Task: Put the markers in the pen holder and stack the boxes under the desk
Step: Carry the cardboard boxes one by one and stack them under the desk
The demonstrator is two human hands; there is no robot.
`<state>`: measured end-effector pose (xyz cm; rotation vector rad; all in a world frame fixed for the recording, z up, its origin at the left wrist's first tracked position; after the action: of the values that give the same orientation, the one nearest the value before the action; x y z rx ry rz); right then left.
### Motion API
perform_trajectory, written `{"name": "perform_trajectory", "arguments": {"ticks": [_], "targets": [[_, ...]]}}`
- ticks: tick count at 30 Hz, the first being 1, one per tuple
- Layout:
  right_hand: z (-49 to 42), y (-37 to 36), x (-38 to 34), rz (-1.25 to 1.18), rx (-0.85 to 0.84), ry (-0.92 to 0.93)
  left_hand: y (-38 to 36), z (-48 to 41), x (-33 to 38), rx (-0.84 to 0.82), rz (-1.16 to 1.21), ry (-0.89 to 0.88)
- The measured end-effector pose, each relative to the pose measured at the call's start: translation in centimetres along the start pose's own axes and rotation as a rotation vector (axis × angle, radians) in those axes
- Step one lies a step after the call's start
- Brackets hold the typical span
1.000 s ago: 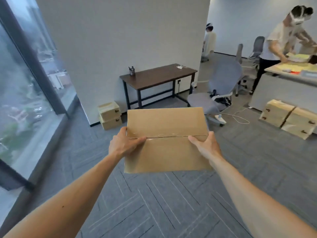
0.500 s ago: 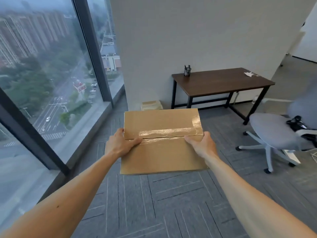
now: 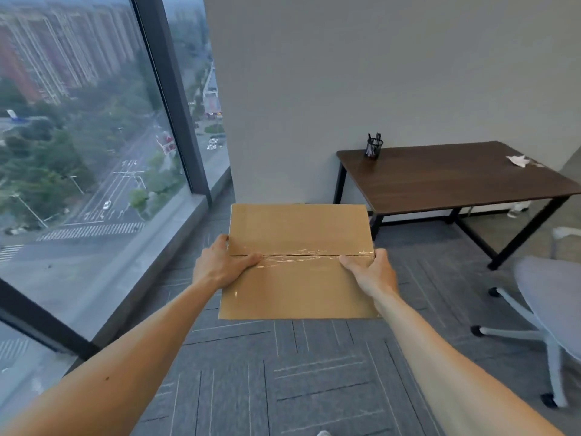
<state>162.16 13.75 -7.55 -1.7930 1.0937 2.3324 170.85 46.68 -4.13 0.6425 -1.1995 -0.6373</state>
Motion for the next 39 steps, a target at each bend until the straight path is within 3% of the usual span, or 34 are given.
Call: {"name": "perform_trajectory", "arguments": {"ticks": [12,23,39], "targets": [[-27.2,-9.3,-5.0,0.041,-0.161,-0.027,-2.7,-24.2,7.1,0.022,0.000,0.142],[-48.7,-19.0,-7.3,0.103,-0.174,-0.120,-7.4,-49.5,10.2,-0.102,-0.021,0.199],[-70.5,-28.7,3.7,0.157,-0.326,-0.314,-23.4,-69.4,10.7,-0.255,-0.161,0.403]]}}
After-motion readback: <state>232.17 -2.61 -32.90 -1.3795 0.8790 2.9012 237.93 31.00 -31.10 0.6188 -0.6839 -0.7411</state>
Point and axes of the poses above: each hand's wrist, its own z-axis away from the middle knuckle, its own y-axis out of the back of the hand, x = y × z, the point moved 7 cm from there along -z, towards the middle knuckle, and after that the axes turned 7 degrees about y, right-handed, at the moved point
